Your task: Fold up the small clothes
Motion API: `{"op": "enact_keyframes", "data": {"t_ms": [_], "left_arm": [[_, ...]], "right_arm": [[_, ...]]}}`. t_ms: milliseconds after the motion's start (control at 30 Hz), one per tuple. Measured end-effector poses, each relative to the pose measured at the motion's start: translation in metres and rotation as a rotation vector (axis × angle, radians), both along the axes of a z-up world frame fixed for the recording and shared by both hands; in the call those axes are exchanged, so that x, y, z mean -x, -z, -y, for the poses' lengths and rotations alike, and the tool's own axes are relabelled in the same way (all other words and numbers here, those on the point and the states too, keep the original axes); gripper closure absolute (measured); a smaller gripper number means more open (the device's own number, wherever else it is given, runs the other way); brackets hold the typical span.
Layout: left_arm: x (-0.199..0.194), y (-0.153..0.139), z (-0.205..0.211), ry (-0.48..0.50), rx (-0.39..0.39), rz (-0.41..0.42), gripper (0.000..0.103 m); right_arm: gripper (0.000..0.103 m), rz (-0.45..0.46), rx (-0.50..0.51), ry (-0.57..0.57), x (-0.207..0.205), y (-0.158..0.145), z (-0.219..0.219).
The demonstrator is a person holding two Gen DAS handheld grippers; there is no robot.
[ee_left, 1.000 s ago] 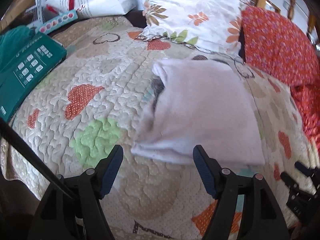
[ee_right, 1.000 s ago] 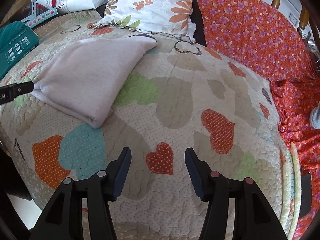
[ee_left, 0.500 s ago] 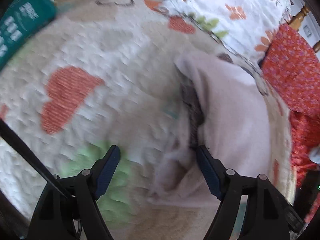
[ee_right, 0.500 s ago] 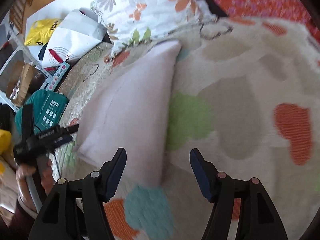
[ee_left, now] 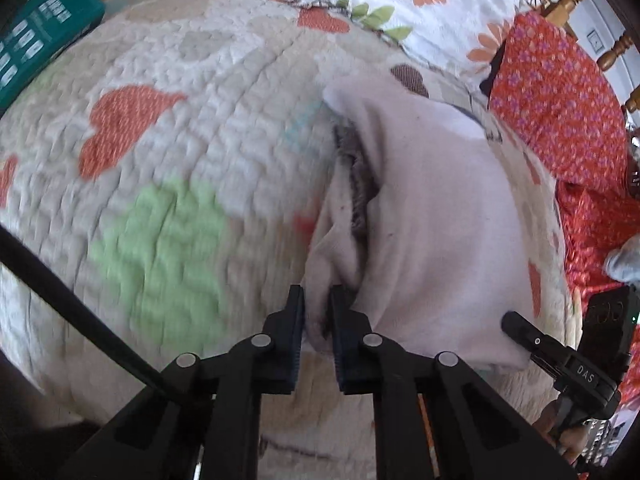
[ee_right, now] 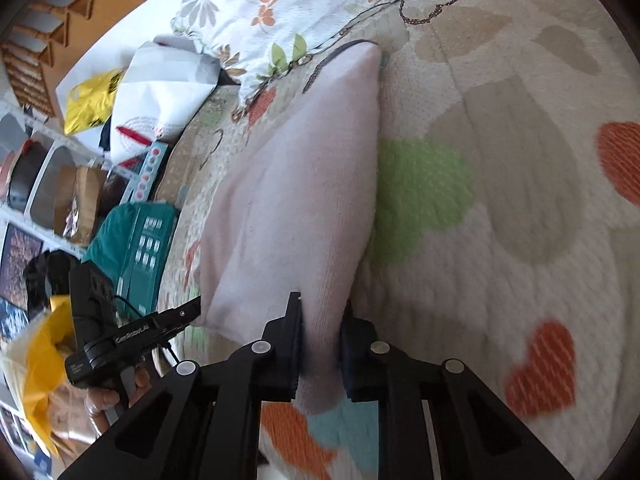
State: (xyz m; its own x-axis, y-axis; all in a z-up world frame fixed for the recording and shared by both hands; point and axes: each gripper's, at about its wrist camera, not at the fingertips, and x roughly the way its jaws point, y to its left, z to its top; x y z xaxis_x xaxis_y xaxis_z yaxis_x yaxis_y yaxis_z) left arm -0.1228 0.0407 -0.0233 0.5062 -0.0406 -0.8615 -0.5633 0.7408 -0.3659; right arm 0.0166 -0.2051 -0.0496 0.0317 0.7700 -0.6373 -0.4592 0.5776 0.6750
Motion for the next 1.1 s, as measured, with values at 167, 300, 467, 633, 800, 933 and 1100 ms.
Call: {"op": "enact_keyframes", "data": {"t_ms": [167, 300, 467, 633, 800, 933, 1100], "left_arm": [[0.015, -0.007, 0.005, -0.002, -0.052, 0.027, 0.085], [0.027, -0.019, -0.006, -0.084, -0.104, 0.07, 0.061], [0.033, -0.026, -0.022, -0.184, -0.173, 0.071, 0.052], [0.036, -0.035, -0.027, -0.229, -0.268, 0.074, 0.043], [0.043, -0.045, -0.036, -0.282, -0.341, 0.095, 0.038], [0.05, -0.05, -0.047, -0.328, -0.34, 0.107, 0.037], [0.05, -0.048, -0.048, -0.328, -0.32, 0.104, 0.036]], "right_arm": [[0.081, 0.068, 0.113, -0.031, 0.021, 0.007, 0.018], [0.078, 0.164, 0.132, 0.027, 0.025, -0.021, 0.032], [0.078, 0.294, 0.12, 0.014, 0.031, -0.062, 0.016], [0.078, 0.335, 0.132, -0.085, 0.03, -0.065, -0.053], [0.078, 0.273, 0.142, -0.166, 0.021, -0.039, -0.14], [0.077, 0.145, 0.118, -0.198, 0.013, -0.008, -0.185], [0.077, -0.04, -0.006, -0.162, -0.01, -0.004, -0.191]]}}
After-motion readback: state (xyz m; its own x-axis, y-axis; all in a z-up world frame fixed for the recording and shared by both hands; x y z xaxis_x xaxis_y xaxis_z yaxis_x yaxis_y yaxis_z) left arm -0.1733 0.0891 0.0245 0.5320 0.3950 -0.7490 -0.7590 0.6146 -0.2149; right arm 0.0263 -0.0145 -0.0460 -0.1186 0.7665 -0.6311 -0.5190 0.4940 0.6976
